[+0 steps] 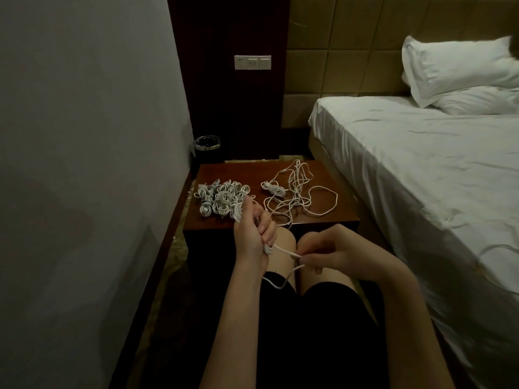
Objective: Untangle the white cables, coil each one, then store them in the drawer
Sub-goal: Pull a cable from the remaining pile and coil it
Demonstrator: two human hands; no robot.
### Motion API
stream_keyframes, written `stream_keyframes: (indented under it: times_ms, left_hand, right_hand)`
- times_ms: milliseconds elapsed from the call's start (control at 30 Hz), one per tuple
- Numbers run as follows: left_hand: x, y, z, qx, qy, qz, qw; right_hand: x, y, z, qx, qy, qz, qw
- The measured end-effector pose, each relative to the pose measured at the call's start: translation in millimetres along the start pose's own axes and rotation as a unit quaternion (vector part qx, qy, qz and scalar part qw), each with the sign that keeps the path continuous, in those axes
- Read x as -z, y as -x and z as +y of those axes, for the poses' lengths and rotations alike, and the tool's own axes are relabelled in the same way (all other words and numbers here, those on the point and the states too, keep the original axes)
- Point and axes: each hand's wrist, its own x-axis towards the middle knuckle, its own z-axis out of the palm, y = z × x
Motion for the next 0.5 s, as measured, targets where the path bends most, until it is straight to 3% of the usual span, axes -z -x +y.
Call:
stream_keyframes:
  times_ms: [233,500]
  left_hand:
    - [-3,0,-5,0.013,-0.160,-0.036,0.986]
    - [-8,9,-5,0.145,-0.310,-0.127,0.931]
  right_hand:
    - [-17,-8,-18,0.071,0.100,0.059,0.991]
    - [-21,-12,-14,0.111,0.050,0.157,0.980]
